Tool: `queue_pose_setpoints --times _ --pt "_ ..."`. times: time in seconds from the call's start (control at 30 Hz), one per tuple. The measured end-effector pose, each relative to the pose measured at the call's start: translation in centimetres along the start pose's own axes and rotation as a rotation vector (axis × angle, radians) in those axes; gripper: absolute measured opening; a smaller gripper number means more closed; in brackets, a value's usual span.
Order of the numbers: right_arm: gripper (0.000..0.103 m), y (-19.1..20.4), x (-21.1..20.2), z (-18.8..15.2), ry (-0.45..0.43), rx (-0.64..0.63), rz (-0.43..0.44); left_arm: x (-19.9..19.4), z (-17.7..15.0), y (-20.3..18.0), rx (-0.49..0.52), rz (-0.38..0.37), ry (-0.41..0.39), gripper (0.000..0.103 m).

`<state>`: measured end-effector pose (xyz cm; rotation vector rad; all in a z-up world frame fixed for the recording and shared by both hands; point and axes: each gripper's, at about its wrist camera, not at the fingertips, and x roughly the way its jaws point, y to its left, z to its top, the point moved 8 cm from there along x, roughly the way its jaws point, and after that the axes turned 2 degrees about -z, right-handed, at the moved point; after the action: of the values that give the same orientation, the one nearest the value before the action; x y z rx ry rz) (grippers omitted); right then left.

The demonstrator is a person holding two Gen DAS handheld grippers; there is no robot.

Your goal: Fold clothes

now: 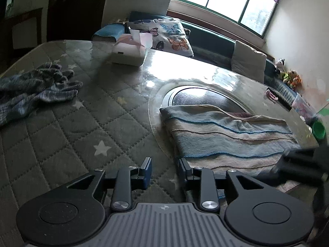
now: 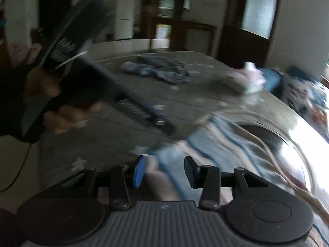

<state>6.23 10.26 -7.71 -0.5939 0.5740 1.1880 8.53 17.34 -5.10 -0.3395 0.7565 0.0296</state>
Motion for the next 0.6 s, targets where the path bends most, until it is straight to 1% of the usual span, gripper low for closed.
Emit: queue_pose_setpoints --times 0.07,0.17,0.2,0.23,0.3,0.5,0.6 --pt "0.041 0.9 1.1 -0.2 0.024 -0.026 -0.006 -0.2 -0.1 0.1 -0.028 -0.021 -0.002 0.032" --pt "0.037 1.6 2.0 -0.8 0.049 -0.043 -0.043 -0.3 -0.4 0.0 -0.068 -0.048 0.001 0.032" --pt "0.032 1.5 2.1 -0.8 0.051 -0.027 -0.047 -0.3 -0.5 -0.1 -0.08 -0.059 0.001 0.032" --pt "0.023 1.2 2.1 -0.7 0.052 -0.009 -0.056 -0.3 -0.5 -0.1 -0.092 -0.068 0.001 0.032" --pt "0.014 0.6 1.7 -0.5 0.041 0.041 -0.045 -0.3 -0.7 -0.2 -0.126 -0.089 0.002 0.033" --pt "0.011 -1.3 -0.3 0.4 -0.026 0.167 -0.02 0.1 -0.7 -0.3 -0.246 -0.151 0.002 0.033" --pt "0.01 -1.8 -1.3 0.4 -0.05 0.186 -0.025 0.4 -0.5 -0.3 -0.304 -0.178 0.006 0.034"
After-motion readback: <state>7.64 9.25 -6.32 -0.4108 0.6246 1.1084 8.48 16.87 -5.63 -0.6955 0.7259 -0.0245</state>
